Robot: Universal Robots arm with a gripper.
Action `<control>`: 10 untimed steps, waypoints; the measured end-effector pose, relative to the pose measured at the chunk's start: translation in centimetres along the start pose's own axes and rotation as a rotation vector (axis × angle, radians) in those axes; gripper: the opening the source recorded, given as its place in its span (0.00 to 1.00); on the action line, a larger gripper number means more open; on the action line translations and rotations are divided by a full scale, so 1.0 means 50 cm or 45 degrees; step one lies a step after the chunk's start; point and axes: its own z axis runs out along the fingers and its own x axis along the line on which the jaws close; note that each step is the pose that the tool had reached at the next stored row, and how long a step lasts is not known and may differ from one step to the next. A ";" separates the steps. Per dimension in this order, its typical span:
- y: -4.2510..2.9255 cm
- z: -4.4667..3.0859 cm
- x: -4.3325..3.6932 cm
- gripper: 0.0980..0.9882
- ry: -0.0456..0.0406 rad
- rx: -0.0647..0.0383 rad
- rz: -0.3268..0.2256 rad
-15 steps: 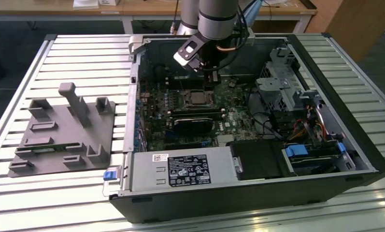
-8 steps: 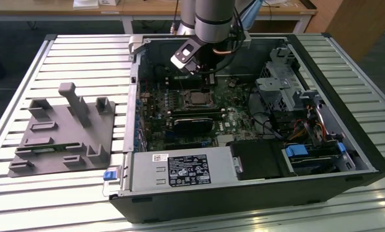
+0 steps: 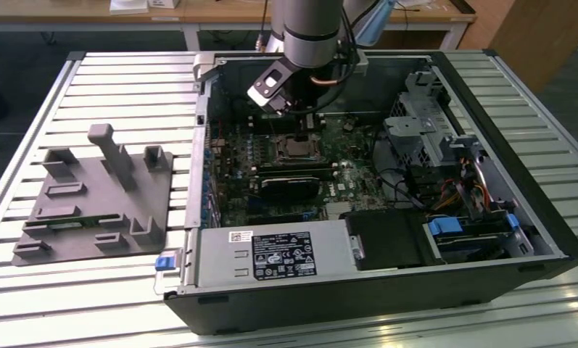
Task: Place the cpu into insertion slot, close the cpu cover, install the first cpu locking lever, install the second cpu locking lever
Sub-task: 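Close the cpu cover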
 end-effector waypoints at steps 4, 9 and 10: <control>-0.005 0.008 0.000 0.01 0.000 0.000 0.000; -0.025 0.013 0.000 0.01 0.000 0.000 0.000; -0.028 0.014 0.000 0.01 0.000 0.000 0.000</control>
